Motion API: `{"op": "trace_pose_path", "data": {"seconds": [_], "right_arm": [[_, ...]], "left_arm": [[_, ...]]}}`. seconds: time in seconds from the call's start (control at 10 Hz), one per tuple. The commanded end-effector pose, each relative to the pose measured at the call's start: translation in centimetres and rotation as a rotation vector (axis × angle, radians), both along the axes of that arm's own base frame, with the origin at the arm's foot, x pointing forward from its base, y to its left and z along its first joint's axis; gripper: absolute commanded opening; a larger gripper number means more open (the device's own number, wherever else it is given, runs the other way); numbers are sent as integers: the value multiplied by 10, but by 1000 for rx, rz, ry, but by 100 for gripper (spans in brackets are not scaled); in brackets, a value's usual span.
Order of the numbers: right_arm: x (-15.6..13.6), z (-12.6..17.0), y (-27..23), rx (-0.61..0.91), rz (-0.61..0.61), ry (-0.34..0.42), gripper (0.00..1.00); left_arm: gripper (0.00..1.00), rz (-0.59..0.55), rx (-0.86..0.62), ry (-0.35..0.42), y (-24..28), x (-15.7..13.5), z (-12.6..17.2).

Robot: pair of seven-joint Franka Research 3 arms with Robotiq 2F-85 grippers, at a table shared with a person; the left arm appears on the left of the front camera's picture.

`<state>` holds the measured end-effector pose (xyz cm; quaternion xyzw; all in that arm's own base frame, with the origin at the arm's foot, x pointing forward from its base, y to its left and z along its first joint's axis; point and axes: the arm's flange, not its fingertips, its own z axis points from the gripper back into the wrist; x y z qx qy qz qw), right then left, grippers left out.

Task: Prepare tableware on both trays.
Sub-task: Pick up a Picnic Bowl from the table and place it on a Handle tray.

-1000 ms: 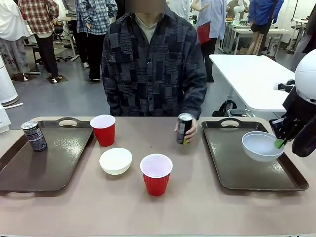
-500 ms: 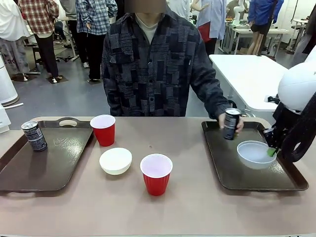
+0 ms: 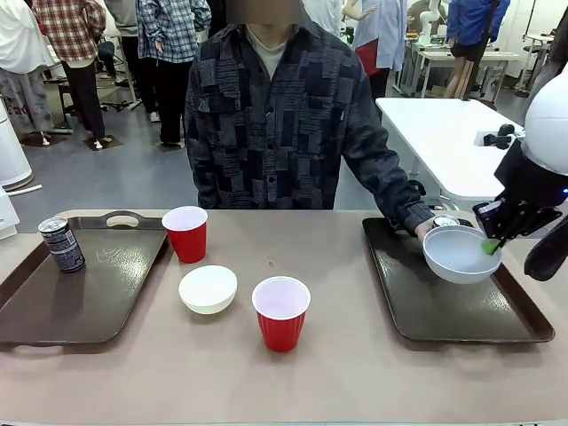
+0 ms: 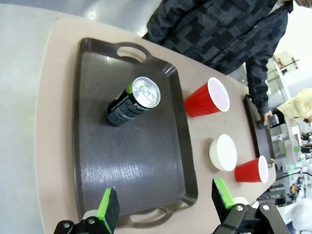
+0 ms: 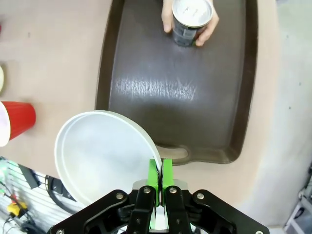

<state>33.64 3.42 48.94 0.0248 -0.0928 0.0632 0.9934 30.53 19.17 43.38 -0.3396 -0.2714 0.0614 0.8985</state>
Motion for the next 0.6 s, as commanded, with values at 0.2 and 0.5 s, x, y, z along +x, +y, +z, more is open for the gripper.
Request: {"op": "trace_pose_path", "data": {"seconds": [0.2, 0.5], "right_arm": [[-32, -60, -10, 28, -6, 43, 4], [1, -80, -5, 5, 12, -1, 4]], "left_arm": [[100, -5, -12, -12, 2, -1, -1], [100, -5, -12, -12, 2, -1, -1]]}}
